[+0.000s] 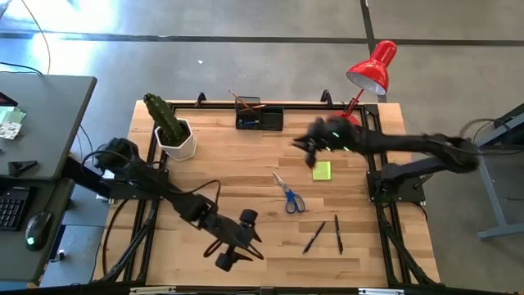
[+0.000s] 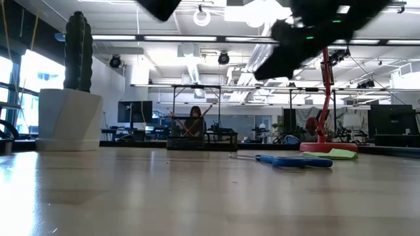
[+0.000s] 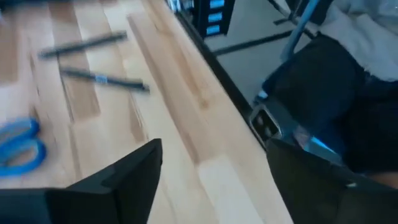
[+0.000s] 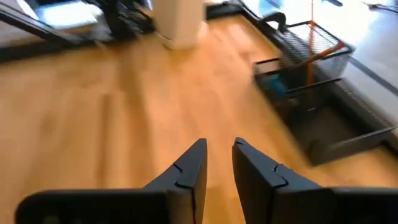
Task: Pick and place office supplies into organizer
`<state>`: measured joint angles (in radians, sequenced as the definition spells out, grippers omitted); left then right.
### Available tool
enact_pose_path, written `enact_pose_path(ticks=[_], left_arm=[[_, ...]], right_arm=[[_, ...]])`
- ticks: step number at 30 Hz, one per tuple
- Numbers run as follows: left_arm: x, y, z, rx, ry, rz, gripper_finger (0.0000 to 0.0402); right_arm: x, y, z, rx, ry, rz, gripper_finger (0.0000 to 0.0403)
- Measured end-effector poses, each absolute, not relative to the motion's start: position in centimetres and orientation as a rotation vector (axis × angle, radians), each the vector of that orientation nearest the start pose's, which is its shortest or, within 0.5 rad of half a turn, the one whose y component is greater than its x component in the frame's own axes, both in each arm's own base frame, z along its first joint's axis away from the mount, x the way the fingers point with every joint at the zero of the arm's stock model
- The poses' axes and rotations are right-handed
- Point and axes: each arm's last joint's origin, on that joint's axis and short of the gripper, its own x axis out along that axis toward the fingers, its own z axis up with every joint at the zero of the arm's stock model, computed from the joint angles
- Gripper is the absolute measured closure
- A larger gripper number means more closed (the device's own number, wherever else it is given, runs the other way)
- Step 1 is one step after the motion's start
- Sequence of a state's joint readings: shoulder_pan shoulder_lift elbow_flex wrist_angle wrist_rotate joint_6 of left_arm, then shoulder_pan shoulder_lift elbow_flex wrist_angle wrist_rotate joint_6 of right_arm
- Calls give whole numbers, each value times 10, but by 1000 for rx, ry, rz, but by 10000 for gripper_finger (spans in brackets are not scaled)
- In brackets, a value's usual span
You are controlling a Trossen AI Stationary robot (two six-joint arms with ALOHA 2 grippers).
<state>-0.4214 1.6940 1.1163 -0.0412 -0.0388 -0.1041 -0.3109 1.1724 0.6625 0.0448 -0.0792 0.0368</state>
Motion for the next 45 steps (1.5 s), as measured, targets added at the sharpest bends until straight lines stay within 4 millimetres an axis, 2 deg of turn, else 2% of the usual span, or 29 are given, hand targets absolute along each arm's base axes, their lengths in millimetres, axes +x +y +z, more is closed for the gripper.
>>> enact_pose_path(ticks=[4, 7, 15, 17, 24, 31, 35, 41, 45], left_arm=[[357, -152, 228, 95, 581, -329, 154], [375, -153, 228, 91, 538, -319, 167], [425, -170, 220, 81, 532, -271, 186], [436, -173, 213, 101, 562, -226, 190], [488, -178, 198, 55, 545, -48, 204], [527, -170, 174, 10, 553, 4, 215], [537, -157, 151, 1, 606, 52, 222], [541, -138, 127, -28, 654, 191, 234], [543, -138, 116, -66, 648, 200, 241]], right_arm=[[191, -42, 217, 158, 325, -170, 345], [164, -27, 203, 149, 229, -126, 347], [122, -8, 177, 132, 1, -79, 348], [117, -6, 171, 124, -29, -88, 348], [107, -1, 172, 46, -40, -32, 348], [107, 1, 169, 156, -7, 24, 347], [107, 1, 167, 157, 16, 20, 345], [107, 1, 167, 157, 22, 18, 345], [107, 1, 167, 157, 23, 18, 347]])
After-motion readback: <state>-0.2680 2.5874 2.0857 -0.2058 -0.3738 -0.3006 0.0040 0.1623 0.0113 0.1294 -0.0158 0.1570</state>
